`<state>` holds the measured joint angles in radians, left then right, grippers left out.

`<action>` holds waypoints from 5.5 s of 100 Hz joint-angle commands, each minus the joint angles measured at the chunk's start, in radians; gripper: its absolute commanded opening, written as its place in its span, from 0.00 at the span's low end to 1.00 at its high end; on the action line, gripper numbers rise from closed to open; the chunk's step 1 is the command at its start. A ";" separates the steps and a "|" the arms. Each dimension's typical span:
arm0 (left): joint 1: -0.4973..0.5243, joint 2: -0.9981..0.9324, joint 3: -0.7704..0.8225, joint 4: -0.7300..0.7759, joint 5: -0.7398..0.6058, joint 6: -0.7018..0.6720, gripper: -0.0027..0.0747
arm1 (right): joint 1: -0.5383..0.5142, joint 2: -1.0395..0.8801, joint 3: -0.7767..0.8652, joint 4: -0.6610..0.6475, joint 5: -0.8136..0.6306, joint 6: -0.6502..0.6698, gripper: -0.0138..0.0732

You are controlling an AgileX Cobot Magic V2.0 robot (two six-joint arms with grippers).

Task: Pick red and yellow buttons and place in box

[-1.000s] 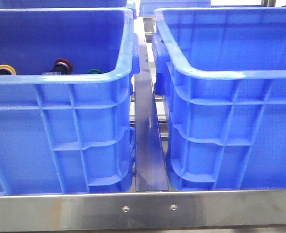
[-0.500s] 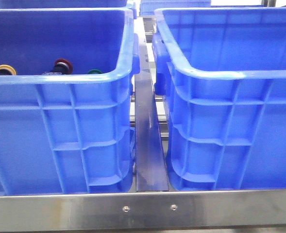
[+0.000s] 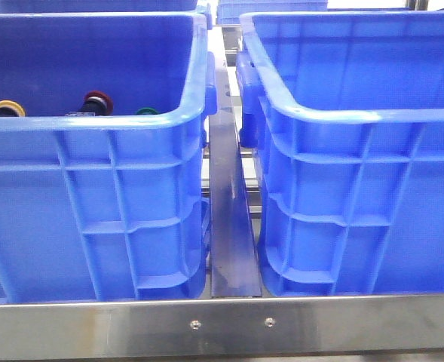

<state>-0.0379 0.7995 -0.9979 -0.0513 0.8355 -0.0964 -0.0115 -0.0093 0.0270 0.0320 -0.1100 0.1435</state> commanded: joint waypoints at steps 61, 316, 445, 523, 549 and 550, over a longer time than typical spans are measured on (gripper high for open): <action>-0.145 0.156 -0.054 -0.056 -0.086 0.024 0.67 | 0.001 -0.021 0.005 -0.014 -0.082 0.001 0.08; -0.486 0.690 -0.306 0.284 -0.103 -0.171 0.01 | 0.001 -0.021 0.005 -0.014 -0.082 0.001 0.08; -1.091 0.380 -0.204 0.288 -0.215 -0.107 0.01 | 0.001 0.383 -0.852 0.119 0.970 0.102 0.08; -1.091 0.380 -0.204 0.284 -0.195 -0.107 0.01 | 0.001 0.543 -0.892 0.555 1.063 -0.020 0.74; -1.091 0.380 -0.204 0.284 -0.195 -0.107 0.01 | 0.001 0.678 -0.892 0.996 1.077 -0.358 0.75; -1.091 0.380 -0.204 0.284 -0.195 -0.107 0.01 | 0.001 0.689 -0.892 1.014 1.079 -0.374 0.75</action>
<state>-1.1230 1.2011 -1.1740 0.2292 0.7029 -0.2017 -0.0115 0.6122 -0.8344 0.8562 1.0111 -0.0964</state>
